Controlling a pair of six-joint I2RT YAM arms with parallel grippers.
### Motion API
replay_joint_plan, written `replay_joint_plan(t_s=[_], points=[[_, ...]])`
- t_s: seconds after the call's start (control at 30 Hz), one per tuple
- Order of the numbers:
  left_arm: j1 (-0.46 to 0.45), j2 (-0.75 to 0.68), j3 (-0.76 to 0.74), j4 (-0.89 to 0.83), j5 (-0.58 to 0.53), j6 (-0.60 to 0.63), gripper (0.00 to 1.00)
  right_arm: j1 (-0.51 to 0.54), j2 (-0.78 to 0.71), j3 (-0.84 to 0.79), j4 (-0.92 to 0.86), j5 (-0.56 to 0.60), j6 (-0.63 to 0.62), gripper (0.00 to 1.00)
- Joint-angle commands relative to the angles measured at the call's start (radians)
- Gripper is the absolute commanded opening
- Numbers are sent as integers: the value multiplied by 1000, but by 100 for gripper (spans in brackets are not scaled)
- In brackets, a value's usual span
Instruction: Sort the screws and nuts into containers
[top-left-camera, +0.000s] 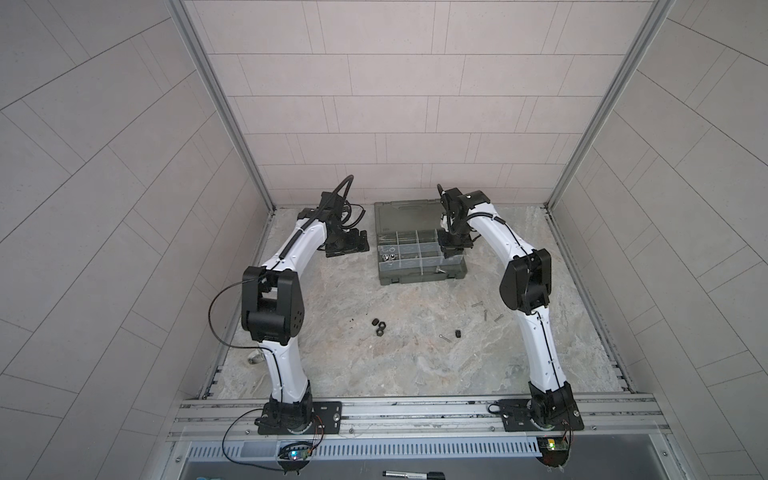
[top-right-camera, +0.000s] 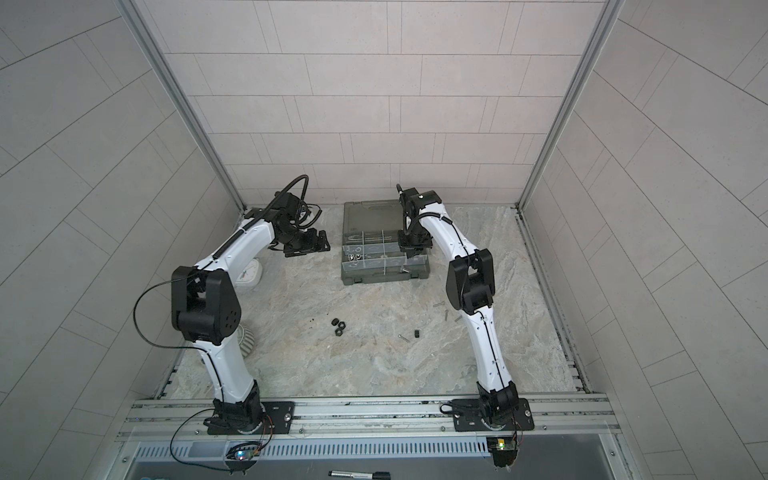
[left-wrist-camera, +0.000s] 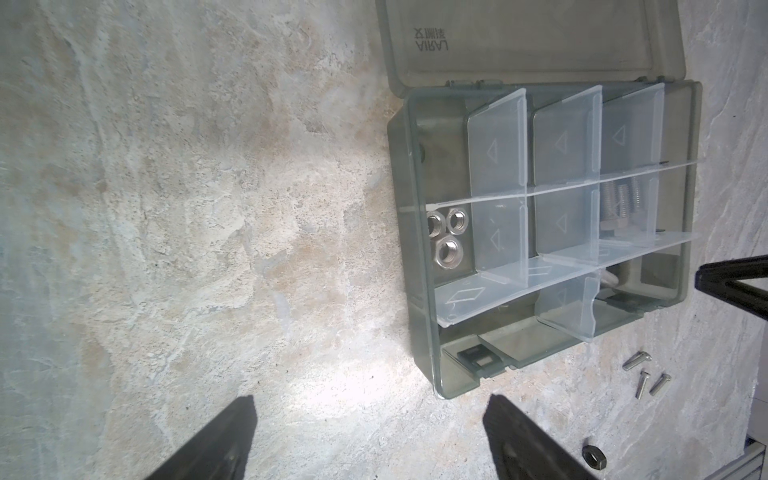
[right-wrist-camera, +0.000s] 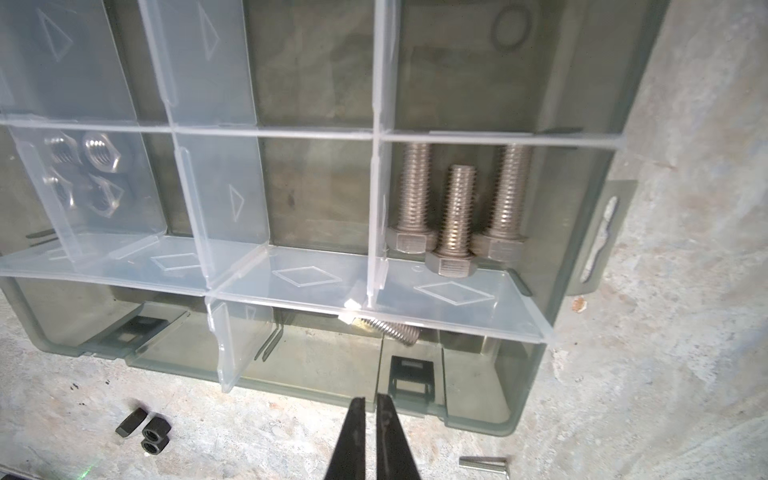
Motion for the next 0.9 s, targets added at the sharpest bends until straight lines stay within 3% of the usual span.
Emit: replay_joint_plan(t_s=[0.0,0.13,0.5,0.63,0.87], points=[[-2,13,31,-23,2,-1,92,1,21,3,-59,-1,-10,12],[-3,17,31,-24,2,0,92,6,42,-25,-59,0,-40,28],[-3,28,44,-35,2,4,92,34,105,-35,-54,25,-115,38],[-3,34,59,-54,3,10,92,37,116,-36,-38,42,-121,49],[-2,34,64,-58,4,14,92,37,135,-43,-20,78,-129,50]])
